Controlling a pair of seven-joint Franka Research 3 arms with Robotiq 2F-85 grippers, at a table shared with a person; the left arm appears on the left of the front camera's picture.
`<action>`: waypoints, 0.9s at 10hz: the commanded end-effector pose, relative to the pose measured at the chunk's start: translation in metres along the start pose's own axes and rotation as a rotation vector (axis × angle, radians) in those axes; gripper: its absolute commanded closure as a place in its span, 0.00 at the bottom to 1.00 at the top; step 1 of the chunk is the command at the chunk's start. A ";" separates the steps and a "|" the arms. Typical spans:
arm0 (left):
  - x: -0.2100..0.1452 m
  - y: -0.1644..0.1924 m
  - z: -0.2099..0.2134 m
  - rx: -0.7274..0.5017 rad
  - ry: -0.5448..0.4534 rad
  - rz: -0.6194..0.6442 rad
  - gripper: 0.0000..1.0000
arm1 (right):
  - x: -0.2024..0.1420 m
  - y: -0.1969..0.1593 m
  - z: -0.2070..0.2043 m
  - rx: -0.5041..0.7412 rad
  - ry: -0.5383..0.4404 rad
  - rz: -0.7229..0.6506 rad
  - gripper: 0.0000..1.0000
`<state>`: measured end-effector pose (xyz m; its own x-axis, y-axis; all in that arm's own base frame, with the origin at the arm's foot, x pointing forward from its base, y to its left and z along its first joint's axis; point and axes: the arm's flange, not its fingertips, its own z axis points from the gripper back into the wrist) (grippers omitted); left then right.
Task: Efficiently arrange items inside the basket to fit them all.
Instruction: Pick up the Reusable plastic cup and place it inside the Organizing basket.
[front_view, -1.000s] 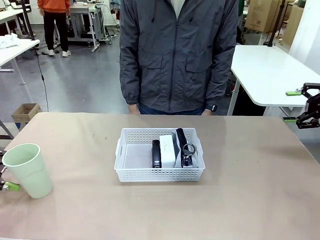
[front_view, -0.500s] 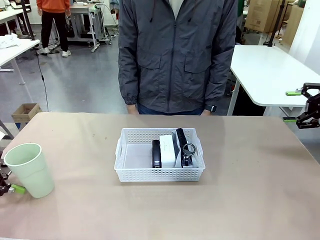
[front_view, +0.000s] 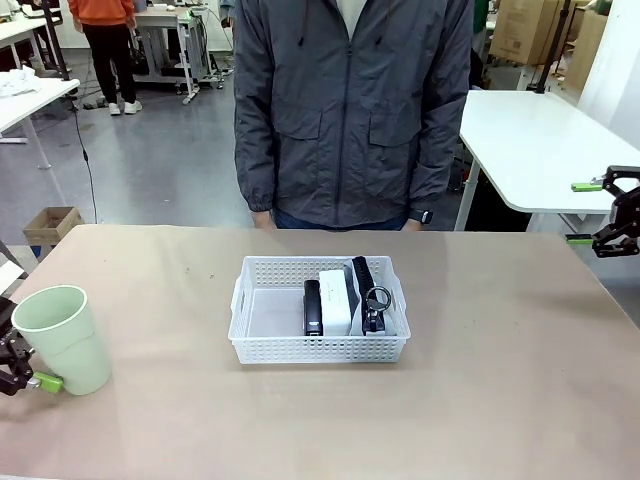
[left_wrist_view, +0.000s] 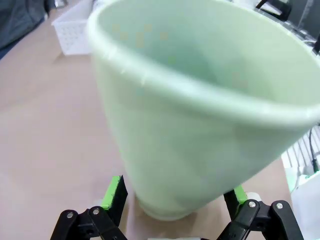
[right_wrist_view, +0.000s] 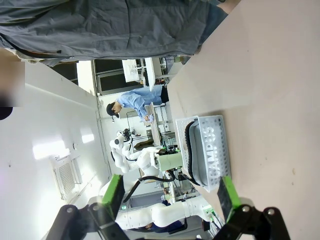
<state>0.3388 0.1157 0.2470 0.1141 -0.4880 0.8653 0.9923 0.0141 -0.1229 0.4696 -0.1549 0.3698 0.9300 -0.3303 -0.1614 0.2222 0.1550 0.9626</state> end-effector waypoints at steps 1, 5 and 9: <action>0.005 0.004 -0.002 -0.045 -0.070 -0.040 0.00 | 0.000 0.002 0.003 -0.004 0.011 0.021 0.00; 0.015 0.000 -0.003 -0.059 -0.204 -0.069 0.00 | 0.000 0.002 0.003 -0.004 0.011 0.021 0.00; 0.017 0.002 -0.009 -0.082 -0.226 -0.075 0.00 | 0.000 0.002 0.003 -0.004 0.011 0.021 0.00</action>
<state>0.3403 0.1017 0.2577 0.0834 -0.3052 0.9486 0.9895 -0.0875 -0.1152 0.4696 -0.1549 0.3698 0.9300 -0.3302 -0.1614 0.2221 0.1550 0.9626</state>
